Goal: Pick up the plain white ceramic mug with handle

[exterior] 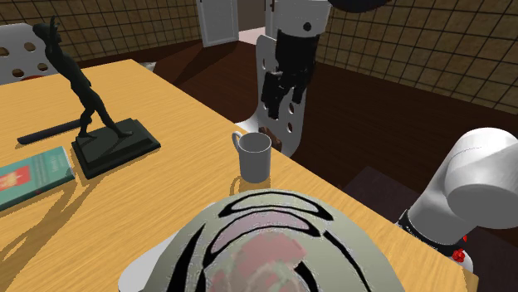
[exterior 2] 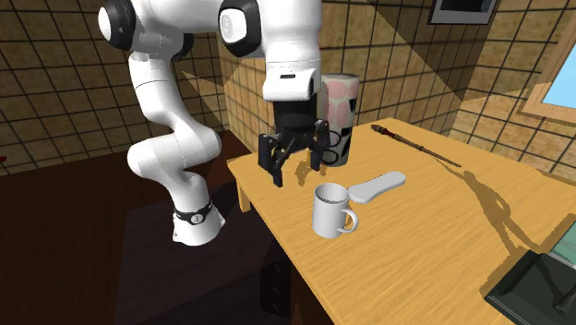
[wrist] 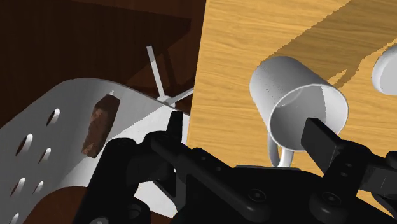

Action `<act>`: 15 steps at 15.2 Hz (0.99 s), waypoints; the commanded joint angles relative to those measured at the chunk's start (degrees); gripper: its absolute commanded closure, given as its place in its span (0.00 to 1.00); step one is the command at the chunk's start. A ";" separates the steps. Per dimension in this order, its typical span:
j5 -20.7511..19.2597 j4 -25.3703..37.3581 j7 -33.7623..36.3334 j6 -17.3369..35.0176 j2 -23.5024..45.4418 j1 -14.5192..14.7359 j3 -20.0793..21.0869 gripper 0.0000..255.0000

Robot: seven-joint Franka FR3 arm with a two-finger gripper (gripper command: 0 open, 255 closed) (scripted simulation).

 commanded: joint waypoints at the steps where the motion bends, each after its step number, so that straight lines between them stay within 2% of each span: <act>1: 0.36 1.04 1.90 1.48 2.86 0.57 2.32 0.00; 9: -1.08 7.19 9.69 6.28 15.49 2.05 10.92 0.00; 15: -1.25 3.49 10.00 11.01 16.60 2.14 11.53 0.00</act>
